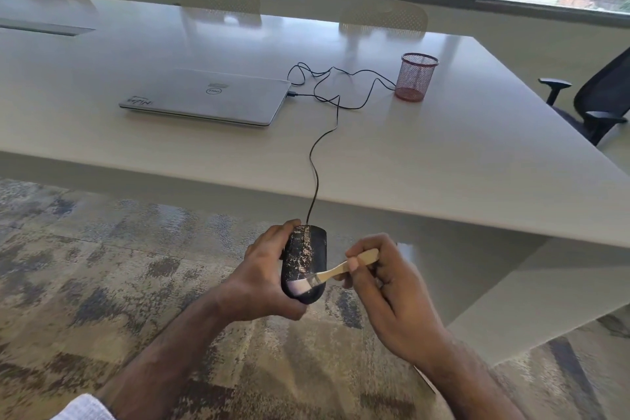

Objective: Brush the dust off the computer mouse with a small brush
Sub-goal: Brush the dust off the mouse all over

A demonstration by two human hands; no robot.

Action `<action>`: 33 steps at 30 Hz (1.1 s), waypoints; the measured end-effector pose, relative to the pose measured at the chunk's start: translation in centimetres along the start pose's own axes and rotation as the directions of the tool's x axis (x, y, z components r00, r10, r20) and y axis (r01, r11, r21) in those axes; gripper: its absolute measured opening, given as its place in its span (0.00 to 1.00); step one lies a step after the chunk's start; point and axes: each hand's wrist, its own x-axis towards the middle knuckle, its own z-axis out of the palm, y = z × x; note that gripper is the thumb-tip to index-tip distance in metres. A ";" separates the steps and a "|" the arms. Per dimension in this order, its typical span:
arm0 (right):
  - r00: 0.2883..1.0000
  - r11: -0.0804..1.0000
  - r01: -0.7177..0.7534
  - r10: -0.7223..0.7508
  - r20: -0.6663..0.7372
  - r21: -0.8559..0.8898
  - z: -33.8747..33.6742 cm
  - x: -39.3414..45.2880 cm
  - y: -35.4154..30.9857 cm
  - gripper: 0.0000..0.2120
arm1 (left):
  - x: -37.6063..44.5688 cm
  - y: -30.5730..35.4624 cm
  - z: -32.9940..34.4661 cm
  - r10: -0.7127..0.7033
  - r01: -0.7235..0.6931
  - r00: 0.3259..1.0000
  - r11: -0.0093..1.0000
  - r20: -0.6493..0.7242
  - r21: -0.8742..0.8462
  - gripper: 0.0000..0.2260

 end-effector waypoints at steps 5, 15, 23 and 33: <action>0.997 0.998 0.011 -0.007 -0.081 0.055 -0.8 0.5 -0.4 0.03 | 0.0 0.1 0.0 -0.004 0.005 1.000 1.000 0.003 -0.018 0.60; 0.991 0.990 -0.058 0.042 0.124 0.130 -2.8 1.3 -0.1 0.03 | 0.6 -0.1 -0.4 -0.008 0.008 1.000 1.000 0.014 -0.013 0.60; 0.991 0.947 -0.026 0.066 -0.114 0.321 -2.8 2.4 -0.4 0.06 | 1.2 -0.2 -0.5 -0.015 0.015 1.000 1.000 0.014 0.014 0.61; 0.985 0.991 -0.064 0.081 -0.153 0.114 -2.4 3.0 -0.8 0.09 | 1.6 -0.6 -0.6 -0.009 0.009 1.000 1.000 0.008 0.008 0.62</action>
